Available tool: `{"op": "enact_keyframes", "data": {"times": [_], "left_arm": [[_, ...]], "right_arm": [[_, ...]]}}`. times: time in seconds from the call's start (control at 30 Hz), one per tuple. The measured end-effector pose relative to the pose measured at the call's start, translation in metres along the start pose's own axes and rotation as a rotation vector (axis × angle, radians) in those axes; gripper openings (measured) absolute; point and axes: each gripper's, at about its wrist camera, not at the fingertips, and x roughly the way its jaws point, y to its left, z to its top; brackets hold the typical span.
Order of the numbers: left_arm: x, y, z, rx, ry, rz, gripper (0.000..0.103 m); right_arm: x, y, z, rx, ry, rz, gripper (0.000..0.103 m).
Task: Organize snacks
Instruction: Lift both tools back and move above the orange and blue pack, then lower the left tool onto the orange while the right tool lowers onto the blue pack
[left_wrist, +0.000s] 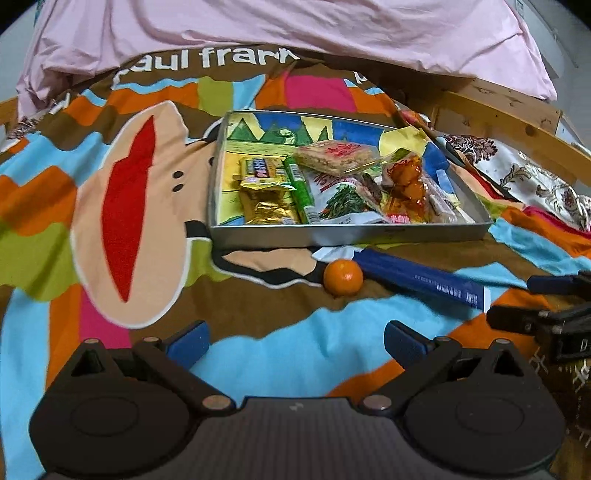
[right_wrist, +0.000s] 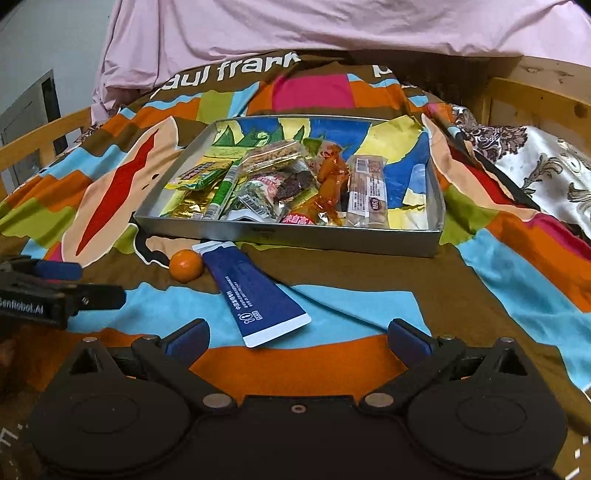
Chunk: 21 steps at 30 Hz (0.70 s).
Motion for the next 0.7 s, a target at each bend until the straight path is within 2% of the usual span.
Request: {"op": "enact_keyframes", "data": {"times": [0.33,0.57,0.7], "left_arm": [[0.037,0.002,0.019,0.038,0.03,-0.07,0.103],[0.06,0.008,0.034,0.104,0.031,-0.186,0.103],[0.067,0.009,0.04,0.132,0.042,-0.277,0.102]], "right_arm": [[0.027,-0.005,0.007,-0.135,0.011,0.092,0.102],[0.037,-0.008,0.017,-0.18,0.013,0.195,0.102],[0.043,-0.004,0.017,-0.209,0.013,0.212,0.09]]}}
